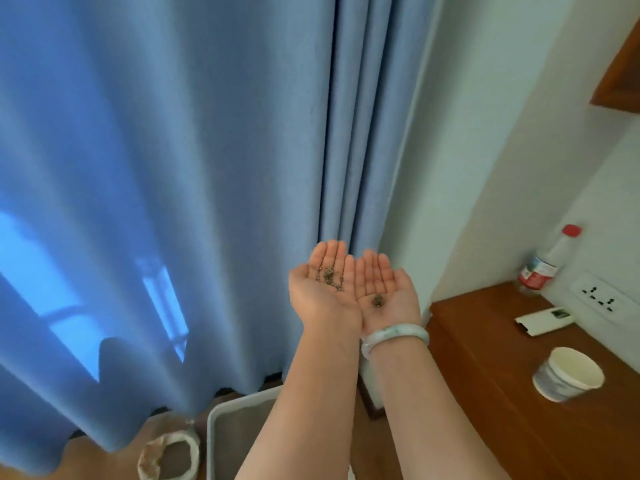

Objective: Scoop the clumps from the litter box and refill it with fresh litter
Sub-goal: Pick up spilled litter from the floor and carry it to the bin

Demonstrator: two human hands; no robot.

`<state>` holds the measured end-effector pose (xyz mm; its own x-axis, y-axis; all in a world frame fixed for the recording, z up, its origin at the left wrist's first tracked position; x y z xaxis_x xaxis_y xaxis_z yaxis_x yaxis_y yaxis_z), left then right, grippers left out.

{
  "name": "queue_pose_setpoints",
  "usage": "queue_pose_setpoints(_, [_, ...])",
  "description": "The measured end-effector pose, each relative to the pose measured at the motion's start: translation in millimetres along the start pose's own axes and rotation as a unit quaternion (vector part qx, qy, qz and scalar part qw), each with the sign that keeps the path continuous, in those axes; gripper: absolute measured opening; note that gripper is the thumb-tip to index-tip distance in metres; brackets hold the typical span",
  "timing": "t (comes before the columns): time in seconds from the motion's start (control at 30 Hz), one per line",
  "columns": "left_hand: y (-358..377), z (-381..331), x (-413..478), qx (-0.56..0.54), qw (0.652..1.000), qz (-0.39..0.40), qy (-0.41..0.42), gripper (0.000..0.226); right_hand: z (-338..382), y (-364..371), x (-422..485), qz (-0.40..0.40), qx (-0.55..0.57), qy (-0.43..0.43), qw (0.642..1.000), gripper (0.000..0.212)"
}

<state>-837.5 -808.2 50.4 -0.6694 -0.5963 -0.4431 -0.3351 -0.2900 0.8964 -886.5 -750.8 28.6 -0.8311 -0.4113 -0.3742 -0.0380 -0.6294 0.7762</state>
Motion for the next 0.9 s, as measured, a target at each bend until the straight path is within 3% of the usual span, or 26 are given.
queue_pose_setpoints(0.27, [29.0, 58.8, -76.8, 0.006, 0.996, 0.041, -0.076, 0.040, 87.0, -4.1, -62.8, 0.012, 0.003, -0.071, 0.997, 0.039])
queue_pose_setpoints(0.47, [10.2, 84.9, -109.7, 0.030, 0.987, 0.037, -0.153, 0.041, 107.5, -36.3, -101.8, -0.041, 0.019, -0.144, 0.989, 0.036])
queue_pose_setpoints(0.9, [-32.8, 111.2, -196.7, 0.142, 0.917, 0.059, -0.369, 0.042, 116.0, -96.4, -222.8, -0.171, 0.087, -0.321, 0.927, 0.043])
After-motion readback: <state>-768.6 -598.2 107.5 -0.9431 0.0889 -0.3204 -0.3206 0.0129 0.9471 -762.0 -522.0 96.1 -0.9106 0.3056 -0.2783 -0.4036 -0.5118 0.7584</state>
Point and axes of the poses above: each hand's wrist, its own x-axis towards the middle knuckle, its own y-axis out of the palm, z = x × y, the point moved 5 cm from there along x, towards the middle knuckle, and after that the axes turned 15 degrees about -x, right-handed, at the moved point
